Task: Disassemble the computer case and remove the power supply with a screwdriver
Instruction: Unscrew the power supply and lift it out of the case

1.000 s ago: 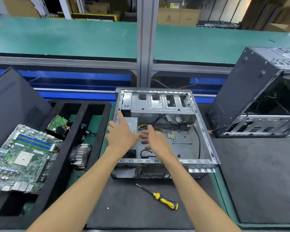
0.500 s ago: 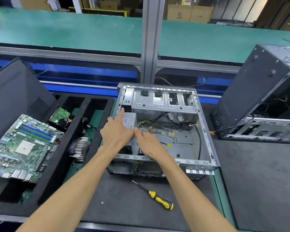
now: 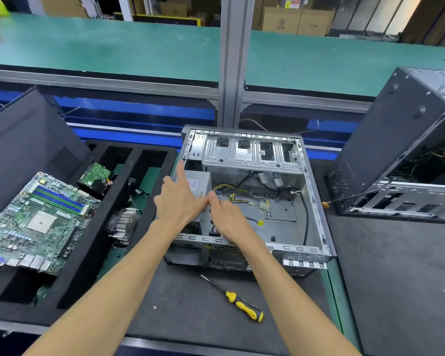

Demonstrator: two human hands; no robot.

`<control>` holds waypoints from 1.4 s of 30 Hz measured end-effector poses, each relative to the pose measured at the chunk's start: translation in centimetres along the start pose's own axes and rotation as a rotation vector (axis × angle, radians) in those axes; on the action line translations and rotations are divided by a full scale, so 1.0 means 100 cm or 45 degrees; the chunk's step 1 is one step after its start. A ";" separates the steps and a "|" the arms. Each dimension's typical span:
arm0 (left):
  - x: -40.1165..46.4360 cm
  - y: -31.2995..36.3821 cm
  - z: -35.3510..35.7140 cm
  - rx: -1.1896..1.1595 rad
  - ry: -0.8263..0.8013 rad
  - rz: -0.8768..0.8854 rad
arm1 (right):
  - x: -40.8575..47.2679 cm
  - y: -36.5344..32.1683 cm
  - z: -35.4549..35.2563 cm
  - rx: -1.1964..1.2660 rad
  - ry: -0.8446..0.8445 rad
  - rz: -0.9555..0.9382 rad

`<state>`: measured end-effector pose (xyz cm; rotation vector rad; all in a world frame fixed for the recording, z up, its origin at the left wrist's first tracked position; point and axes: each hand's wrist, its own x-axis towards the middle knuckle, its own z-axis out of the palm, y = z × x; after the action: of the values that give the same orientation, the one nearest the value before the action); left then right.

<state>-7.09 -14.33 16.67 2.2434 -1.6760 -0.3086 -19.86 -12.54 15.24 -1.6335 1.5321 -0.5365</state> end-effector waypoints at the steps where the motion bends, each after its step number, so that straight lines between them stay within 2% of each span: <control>1: 0.001 -0.001 0.000 -0.002 -0.030 0.010 | 0.001 0.001 0.000 0.000 0.019 0.022; 4: 0.005 -0.006 -0.002 -0.001 -0.118 0.039 | 0.002 0.000 0.000 -0.019 0.045 0.038; 14: 0.008 -0.013 0.000 -0.070 -0.038 0.054 | 0.001 0.000 0.002 -0.173 0.041 -0.100; 19: 0.008 -0.012 -0.005 -0.277 -0.011 -0.029 | -0.001 0.002 -0.002 -0.125 0.260 -0.056; 23: 0.005 -0.013 -0.005 -0.237 -0.003 -0.010 | -0.004 0.002 0.002 -0.133 0.221 -0.060; 26: 0.006 -0.015 -0.006 -0.312 0.019 -0.027 | -0.002 0.001 0.001 -0.067 0.185 -0.035; 31: 0.006 -0.017 -0.007 -0.382 0.029 -0.042 | 0.002 -0.002 -0.003 -0.030 0.045 0.110; 34: 0.007 -0.019 -0.009 -0.528 0.011 -0.111 | 0.011 -0.015 -0.002 0.084 0.027 0.181; 39: 0.013 -0.026 -0.012 -0.978 -0.074 -0.271 | 0.018 -0.030 0.015 0.018 0.072 0.183; 42: 0.014 -0.022 -0.012 -0.804 -0.079 -0.223 | 0.018 -0.025 0.007 -0.027 0.010 0.165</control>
<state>-4.32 -14.91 16.92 1.9013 -1.1788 -0.8272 -17.51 -14.22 16.44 -1.5367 1.6416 -0.4581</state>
